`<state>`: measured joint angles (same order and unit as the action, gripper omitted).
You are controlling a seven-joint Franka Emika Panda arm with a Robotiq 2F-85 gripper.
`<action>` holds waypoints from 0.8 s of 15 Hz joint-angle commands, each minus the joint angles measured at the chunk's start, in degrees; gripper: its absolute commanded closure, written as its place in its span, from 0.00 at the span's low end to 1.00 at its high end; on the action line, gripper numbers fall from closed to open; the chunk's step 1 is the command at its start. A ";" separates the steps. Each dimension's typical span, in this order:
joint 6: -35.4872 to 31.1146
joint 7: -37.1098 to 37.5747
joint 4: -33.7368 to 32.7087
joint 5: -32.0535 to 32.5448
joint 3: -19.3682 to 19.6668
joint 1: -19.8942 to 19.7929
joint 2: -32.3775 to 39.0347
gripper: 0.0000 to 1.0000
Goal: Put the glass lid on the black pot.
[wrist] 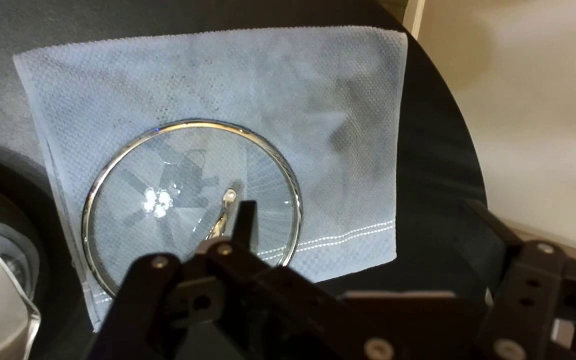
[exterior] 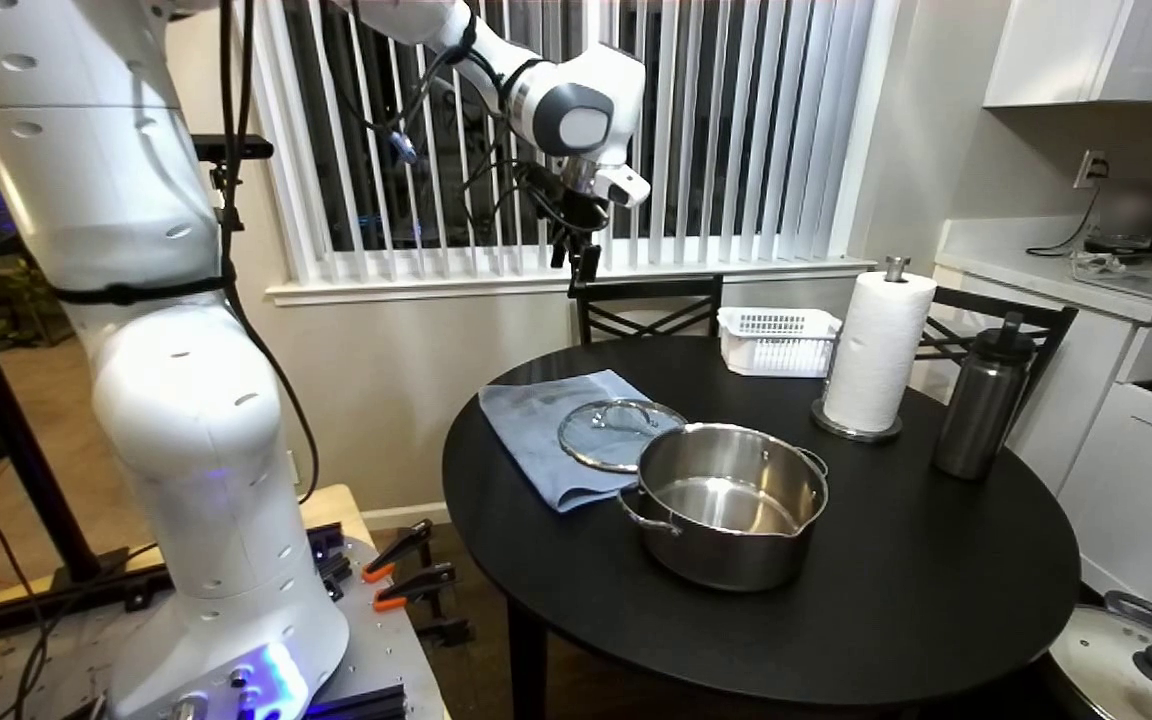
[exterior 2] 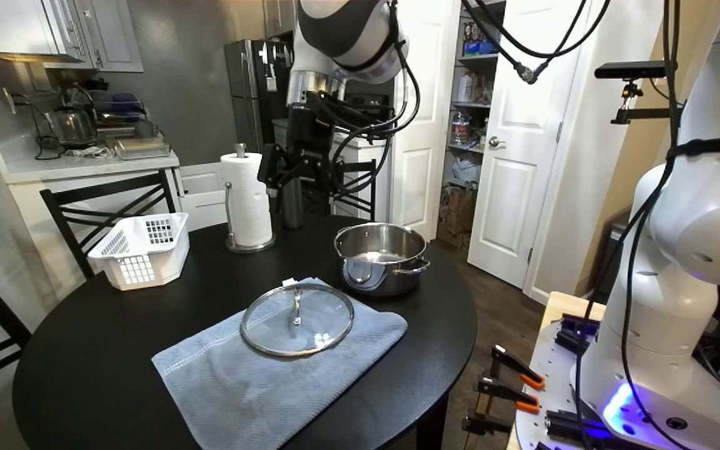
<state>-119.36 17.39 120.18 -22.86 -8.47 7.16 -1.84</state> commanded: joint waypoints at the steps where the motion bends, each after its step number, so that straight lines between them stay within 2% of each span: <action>1: -4.40 2.81 -1.79 -1.53 -0.25 0.64 3.86 0.00; 7: -16.33 16.17 -0.48 -1.91 -0.17 2.21 8.83 0.00; 12: -22.04 31.74 -0.62 2.69 1.80 3.34 15.54 0.00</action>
<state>-138.52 41.14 119.65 -22.34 -8.13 9.37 10.30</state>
